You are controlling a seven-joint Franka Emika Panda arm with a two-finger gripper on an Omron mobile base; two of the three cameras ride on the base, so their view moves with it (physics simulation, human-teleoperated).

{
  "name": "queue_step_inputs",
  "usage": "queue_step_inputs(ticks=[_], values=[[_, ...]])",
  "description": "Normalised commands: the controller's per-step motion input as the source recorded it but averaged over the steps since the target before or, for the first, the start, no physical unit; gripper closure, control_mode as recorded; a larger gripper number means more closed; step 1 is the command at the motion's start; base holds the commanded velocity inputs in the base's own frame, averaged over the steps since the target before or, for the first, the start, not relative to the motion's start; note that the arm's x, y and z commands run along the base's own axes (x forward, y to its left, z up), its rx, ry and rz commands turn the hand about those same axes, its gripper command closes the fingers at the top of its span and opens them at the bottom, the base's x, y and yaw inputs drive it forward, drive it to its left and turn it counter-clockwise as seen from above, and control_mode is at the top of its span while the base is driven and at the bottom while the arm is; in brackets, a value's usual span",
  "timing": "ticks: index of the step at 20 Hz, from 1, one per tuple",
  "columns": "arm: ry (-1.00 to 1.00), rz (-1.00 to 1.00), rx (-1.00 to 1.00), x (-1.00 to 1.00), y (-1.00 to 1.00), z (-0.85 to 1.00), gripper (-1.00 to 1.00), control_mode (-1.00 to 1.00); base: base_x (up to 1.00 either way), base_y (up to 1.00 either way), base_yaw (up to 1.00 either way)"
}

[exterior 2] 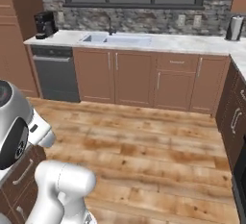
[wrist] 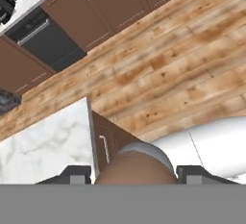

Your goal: Pick the egg and butter from the fridge and place them by the bowl for mixing.

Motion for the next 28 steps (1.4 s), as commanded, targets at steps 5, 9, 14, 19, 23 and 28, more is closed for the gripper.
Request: queue_step_inputs(ticks=[5,9,14,19,23,28], values=[[0.00,0.00,0.00,0.00,0.00,0.00,1.00,1.00,1.00,-0.41,-0.32],[0.00,0.00,0.00,0.00,0.00,0.00,1.00,1.00,1.00,-0.39,-0.29],[0.00,0.00,0.00,0.00,0.00,0.00,1.00,1.00,1.00,-0.41,-0.13],[0.00,0.00,0.00,0.00,0.00,0.00,1.00,1.00,1.00,-0.41,-0.06],[0.00,0.00,0.00,0.00,0.00,0.00,1.00,1.00,1.00,-0.43,-0.09],[0.00,0.00,0.00,0.00,0.00,0.00,1.00,1.00,1.00,-0.31,-0.16]])
